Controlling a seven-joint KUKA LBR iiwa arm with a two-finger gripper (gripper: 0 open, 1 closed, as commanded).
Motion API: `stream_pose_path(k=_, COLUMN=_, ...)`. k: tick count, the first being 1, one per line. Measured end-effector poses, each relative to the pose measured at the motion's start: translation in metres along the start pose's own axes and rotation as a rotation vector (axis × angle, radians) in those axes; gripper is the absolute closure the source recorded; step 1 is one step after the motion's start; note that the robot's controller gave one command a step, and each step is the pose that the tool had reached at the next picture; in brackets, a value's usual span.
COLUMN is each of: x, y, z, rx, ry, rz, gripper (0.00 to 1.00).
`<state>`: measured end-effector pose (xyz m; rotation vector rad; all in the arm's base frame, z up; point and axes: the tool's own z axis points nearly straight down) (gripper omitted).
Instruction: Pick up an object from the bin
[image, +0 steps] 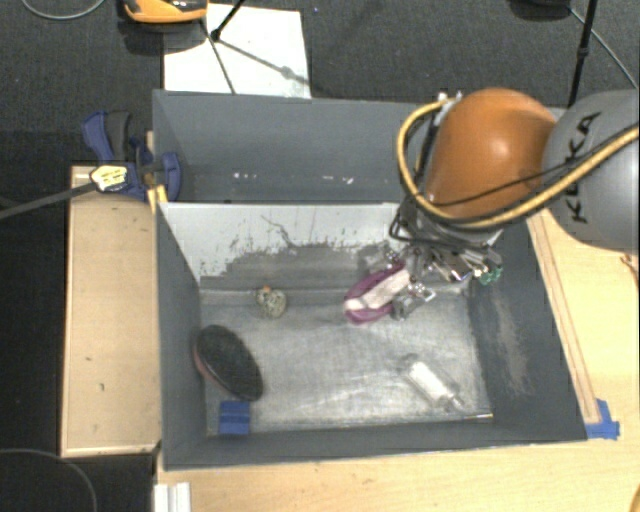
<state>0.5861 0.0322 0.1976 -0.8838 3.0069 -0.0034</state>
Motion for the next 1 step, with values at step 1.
stream_pose_path(k=1, x=-0.0116, y=0.0198, z=-0.0293, rx=-0.003, ry=0.0, rz=-0.066, gripper=1.0)
